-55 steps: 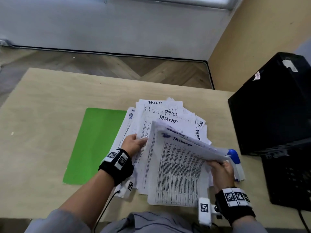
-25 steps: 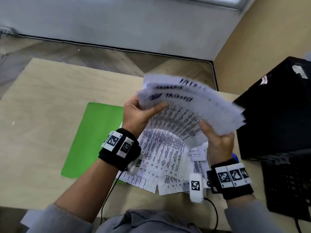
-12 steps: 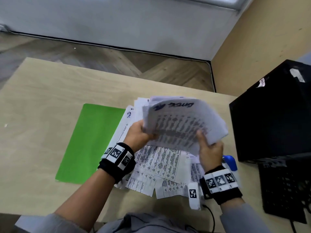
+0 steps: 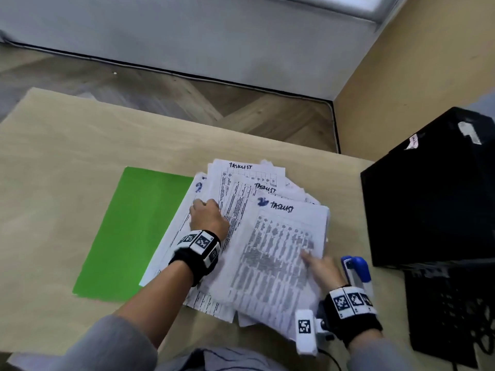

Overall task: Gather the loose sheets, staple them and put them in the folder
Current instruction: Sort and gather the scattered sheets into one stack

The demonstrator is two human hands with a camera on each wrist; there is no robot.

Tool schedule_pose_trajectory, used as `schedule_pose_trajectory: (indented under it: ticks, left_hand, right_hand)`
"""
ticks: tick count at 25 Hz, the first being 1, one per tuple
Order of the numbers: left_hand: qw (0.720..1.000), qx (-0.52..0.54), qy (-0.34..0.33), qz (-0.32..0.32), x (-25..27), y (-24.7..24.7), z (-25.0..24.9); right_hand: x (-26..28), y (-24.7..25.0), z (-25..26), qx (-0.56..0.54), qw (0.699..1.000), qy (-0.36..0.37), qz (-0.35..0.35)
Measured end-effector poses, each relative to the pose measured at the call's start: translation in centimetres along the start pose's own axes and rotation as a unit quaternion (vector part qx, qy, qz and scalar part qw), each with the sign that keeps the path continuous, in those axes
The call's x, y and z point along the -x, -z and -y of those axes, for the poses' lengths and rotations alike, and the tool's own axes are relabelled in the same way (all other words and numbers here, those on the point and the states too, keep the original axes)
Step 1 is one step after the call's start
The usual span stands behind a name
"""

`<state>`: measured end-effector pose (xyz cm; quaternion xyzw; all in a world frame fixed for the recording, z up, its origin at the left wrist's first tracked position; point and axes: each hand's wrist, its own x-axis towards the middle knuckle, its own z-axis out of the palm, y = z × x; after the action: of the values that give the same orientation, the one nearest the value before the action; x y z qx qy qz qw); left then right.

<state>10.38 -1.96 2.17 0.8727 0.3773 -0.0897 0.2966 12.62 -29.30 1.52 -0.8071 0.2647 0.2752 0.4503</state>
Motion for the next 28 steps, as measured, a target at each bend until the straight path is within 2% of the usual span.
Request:
schedule_pose_trajectory:
  ticks: [2, 5, 7, 9, 11, 13, 15, 18, 21, 23, 24, 26, 28]
  left_hand:
    - [1.000, 0.005, 0.010, 0.005, -0.2, -0.1, -0.2]
    - [0.998, -0.021, 0.004, 0.062, -0.8, 0.3, -0.1]
    - [0.996, -0.013, 0.002, 0.092, -1.3, 0.8, 0.1]
    - [0.996, 0.023, 0.016, 0.087, -1.4, 1.1, 0.4]
    - [0.997, 0.041, 0.046, 0.038, -1.4, 1.1, 0.5]
    - [0.994, 0.058, 0.097, 0.010, -1.3, 1.0, 0.2]
    - [0.989, 0.074, 0.128, 0.028, -1.4, 1.0, -0.2]
    - [0.993, 0.053, 0.099, 0.047, -1.7, 0.9, -0.3]
    - [0.997, 0.061, 0.049, 0.015, -1.4, 0.8, -0.1]
    - [0.995, 0.092, 0.032, -0.015, -1.2, 0.7, 0.1]
    - [0.993, 0.110, 0.023, -0.026, -1.1, 0.7, 0.1]
    - [0.991, 0.130, 0.003, -0.030, -0.9, 1.0, 0.2]
    - [0.987, 0.160, -0.015, -0.022, -0.9, 1.6, 0.7]
  right_hand:
    - [0.3, -1.2, 0.7, -0.023, 0.999, 0.018, 0.032]
    - [0.1, -2.0, 1.7, -0.086, 0.991, 0.021, 0.105]
    - [0.5, -2.4, 2.3, -0.082, 0.987, 0.056, 0.123]
    - [0.8, -2.6, 2.3, -0.068, 0.989, 0.100, 0.084]
    - [1.0, -2.2, 2.2, -0.113, 0.988, 0.087, 0.055]
    - [1.2, -1.6, 1.7, -0.151, 0.983, 0.078, 0.068]
    - [1.4, -1.1, 1.2, -0.076, 0.986, 0.130, 0.065]
    - [2.1, -1.3, 0.4, 0.028, 0.976, 0.218, -0.013]
    - [2.2, -1.4, 0.2, 0.052, 0.952, 0.292, -0.078]
    - [2.9, -1.4, 0.4, 0.020, 0.946, 0.314, -0.074]
    - [3.3, -1.4, 0.8, -0.029, 0.950, 0.308, -0.050]
    - [3.6, -1.1, 0.6, -0.166, 0.951, 0.260, 0.029]
    - [2.9, -0.7, 0.2, -0.269, 0.940, 0.201, 0.066]
